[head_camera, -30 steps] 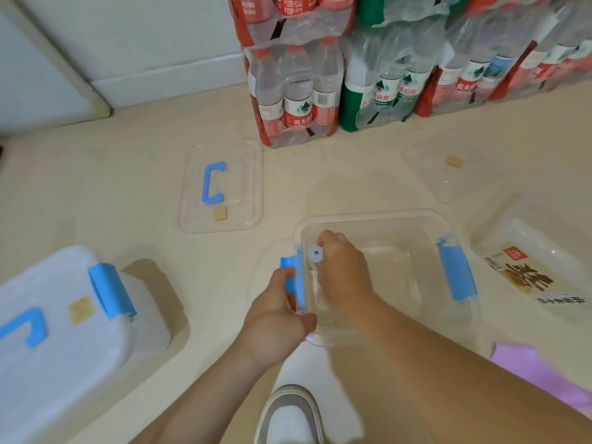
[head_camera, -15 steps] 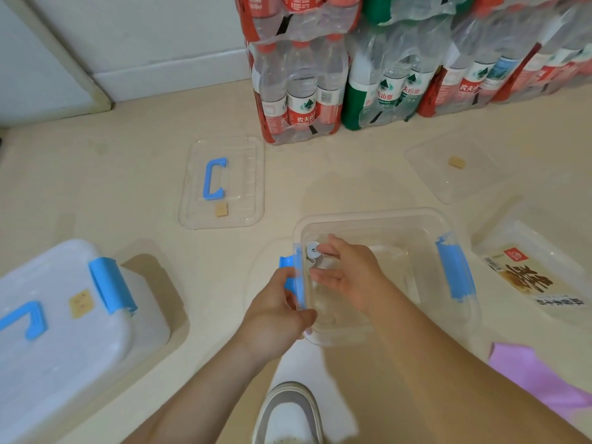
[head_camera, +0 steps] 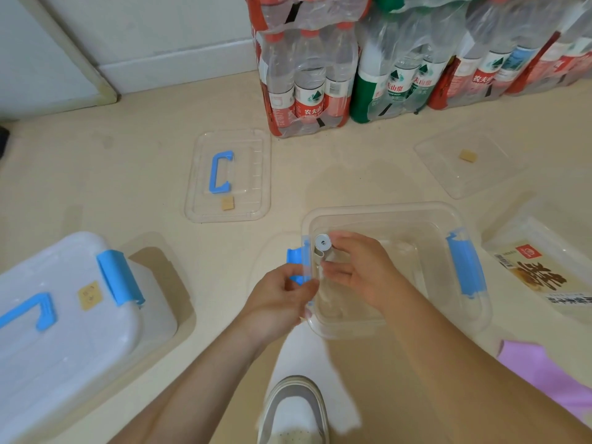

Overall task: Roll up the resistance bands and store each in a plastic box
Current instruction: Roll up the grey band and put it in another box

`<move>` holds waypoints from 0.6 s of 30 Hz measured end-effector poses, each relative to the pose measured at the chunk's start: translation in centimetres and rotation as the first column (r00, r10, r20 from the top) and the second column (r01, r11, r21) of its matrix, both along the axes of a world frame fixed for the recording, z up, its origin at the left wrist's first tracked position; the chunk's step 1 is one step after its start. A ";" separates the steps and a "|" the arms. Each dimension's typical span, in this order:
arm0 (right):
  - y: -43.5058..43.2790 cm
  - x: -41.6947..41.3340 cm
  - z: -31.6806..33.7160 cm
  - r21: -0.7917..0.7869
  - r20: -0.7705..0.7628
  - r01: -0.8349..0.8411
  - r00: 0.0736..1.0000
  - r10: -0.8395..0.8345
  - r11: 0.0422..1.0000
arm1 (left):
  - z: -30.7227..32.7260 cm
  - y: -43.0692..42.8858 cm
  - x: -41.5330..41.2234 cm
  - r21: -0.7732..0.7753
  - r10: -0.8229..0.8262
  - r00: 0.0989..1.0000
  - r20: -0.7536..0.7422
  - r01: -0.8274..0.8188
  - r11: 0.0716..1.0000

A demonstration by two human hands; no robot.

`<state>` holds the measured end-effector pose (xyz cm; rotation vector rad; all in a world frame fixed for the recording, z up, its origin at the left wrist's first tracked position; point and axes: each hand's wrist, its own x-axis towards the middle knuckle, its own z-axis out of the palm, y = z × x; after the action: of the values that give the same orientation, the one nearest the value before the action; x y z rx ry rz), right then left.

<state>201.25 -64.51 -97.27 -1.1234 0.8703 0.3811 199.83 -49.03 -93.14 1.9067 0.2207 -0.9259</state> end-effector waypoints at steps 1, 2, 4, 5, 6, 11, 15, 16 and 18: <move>-0.1 0.0 0.2 0.010 -0.010 -0.022 1.000 0.022 1.000 | -0.1 0.0 0.2 0.016 -0.007 1.000 0.009 0.007 1.000; -0.2 -0.1 0.4 0.013 -0.019 -0.038 0.999 0.039 0.999 | -0.2 0.1 0.4 0.032 -0.014 1.000 0.025 0.013 0.999; -0.2 0.0 0.6 -0.014 -0.036 -0.061 0.998 0.061 0.998 | -0.4 0.2 0.9 0.064 -0.028 0.997 0.072 0.023 0.998; -0.3 0.1 0.9 -0.042 -0.040 -0.077 0.996 0.075 0.996 | -0.5 0.3 1.1 0.086 -0.034 0.995 0.097 0.026 0.996; -0.4 0.1 1.2 -0.083 -0.043 -0.101 0.994 0.098 0.991 | -0.6 0.4 1.3 0.107 -0.035 0.992 0.119 0.022 0.994; -1.8 0.5 4.3 -0.390 -0.016 -0.257 0.962 0.272 0.884 | -0.9 1.7 3.0 0.160 0.064 0.968 0.244 -0.106 0.981; -1.5 1.8 6.8 -0.551 0.172 -0.140 0.946 0.276 0.823 | -2.2 3.3 5.6 0.372 -0.085 0.942 0.326 -0.045 0.927; -1.0 2.2 7.2 -0.585 0.212 -0.135 0.926 0.312 0.800 | -2.8 3.5 6.4 0.434 -0.155 0.937 0.314 0.004 0.901; 0.3 2.7 7.4 -0.682 0.219 -0.208 0.857 0.467 0.701 | -4.4 3.7 8.1 0.563 -0.356 0.896 0.266 0.156 0.812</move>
<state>203.97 -64.26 -89.86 -1.9513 0.4258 0.1507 207.95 -45.38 -97.50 2.6419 -0.0180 -0.7088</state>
